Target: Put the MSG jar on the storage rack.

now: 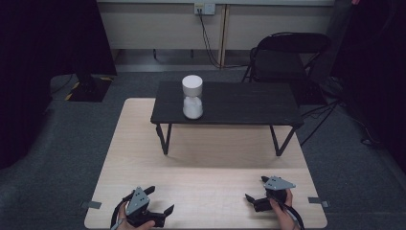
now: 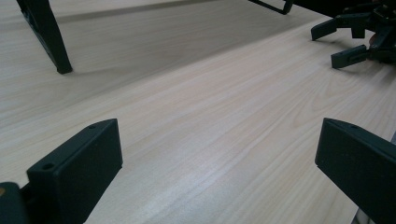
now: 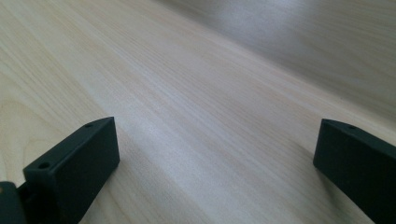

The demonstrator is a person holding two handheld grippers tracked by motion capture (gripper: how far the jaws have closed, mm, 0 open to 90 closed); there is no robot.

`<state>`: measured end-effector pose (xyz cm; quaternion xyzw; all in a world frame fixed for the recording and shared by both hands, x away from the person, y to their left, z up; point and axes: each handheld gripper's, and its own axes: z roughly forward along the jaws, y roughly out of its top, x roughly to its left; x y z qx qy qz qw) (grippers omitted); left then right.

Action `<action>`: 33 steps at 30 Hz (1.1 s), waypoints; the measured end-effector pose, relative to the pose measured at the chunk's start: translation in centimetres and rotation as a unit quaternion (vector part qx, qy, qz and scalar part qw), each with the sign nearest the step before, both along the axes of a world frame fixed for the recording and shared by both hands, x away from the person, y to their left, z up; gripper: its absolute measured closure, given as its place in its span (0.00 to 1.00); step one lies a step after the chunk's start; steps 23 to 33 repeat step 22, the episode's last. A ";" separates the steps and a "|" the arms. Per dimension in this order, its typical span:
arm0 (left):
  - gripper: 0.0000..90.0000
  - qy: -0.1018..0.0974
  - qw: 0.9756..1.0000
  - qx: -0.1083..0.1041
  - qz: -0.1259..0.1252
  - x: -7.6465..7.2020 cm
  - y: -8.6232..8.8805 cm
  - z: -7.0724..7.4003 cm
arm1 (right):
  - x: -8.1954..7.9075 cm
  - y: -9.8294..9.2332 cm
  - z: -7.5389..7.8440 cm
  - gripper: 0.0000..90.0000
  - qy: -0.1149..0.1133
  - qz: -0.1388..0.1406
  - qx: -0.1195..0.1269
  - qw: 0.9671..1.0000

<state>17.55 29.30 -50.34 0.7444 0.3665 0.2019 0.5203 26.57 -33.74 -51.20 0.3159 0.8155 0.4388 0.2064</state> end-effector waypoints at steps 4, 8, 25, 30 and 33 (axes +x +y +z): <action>0.00 0.001 1.000 -0.007 -0.001 -0.1 0.1 -0.1 | 0.0 0.0 0.0 0.00 0.000 0.000 0.000 1.000; 0.00 0.006 1.000 -0.008 0.001 -0.1 0.1 -0.1 | 0.0 0.0 0.0 0.00 0.000 0.002 0.000 1.000; 0.00 0.010 1.000 -0.004 0.000 -0.1 0.3 -0.3 | 0.1 -0.1 0.0 0.00 0.000 0.003 0.000 1.000; 0.00 0.010 1.000 -0.004 0.000 -0.1 0.3 -0.3 | 0.1 -0.1 0.0 0.00 0.000 0.003 0.000 1.000; 0.00 0.010 1.000 -0.004 0.000 -0.1 0.3 -0.3 | 0.1 -0.1 0.0 0.00 0.000 0.003 0.000 1.000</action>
